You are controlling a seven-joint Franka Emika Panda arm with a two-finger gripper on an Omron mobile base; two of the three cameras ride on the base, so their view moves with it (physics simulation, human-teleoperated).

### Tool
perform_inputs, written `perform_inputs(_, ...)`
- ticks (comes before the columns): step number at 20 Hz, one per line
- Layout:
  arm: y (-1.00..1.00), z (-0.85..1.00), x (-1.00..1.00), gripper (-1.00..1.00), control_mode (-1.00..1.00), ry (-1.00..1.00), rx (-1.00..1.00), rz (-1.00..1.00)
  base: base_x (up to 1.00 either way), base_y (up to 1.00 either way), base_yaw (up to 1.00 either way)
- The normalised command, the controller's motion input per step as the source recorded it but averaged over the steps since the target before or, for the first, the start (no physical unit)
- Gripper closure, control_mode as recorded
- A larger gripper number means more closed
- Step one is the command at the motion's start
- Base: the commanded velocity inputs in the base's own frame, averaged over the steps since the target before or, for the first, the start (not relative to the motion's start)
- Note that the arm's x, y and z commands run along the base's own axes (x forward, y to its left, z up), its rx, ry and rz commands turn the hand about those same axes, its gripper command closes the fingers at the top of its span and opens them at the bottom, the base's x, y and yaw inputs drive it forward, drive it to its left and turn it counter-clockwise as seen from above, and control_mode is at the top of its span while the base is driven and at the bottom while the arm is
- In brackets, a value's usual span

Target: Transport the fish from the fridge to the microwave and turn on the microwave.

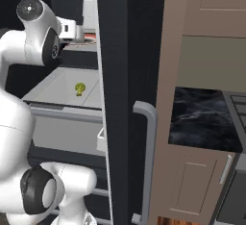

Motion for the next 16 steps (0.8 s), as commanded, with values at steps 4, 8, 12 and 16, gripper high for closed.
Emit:
perform_inputs(4,-0.14,0.00,-0.56,1.00,-1.00,0.00,0.00,0.00,0.00,0.00,0.00)
perform_inputs(8,-0.14,-0.02,-0.54,1.00,-1.00,0.00,-0.01,0.00,0.00,0.00,0.00)
perform_inputs(12,-0.14,-0.09,-0.40,1.00,-1.00,0.00,-0.03,0.00,0.00,0.00,0.00)
perform_inputs(16,-0.17,-0.13,-0.35,1.00,-1.00,0.00,-0.02,0.00,0.00,0.00,0.00)
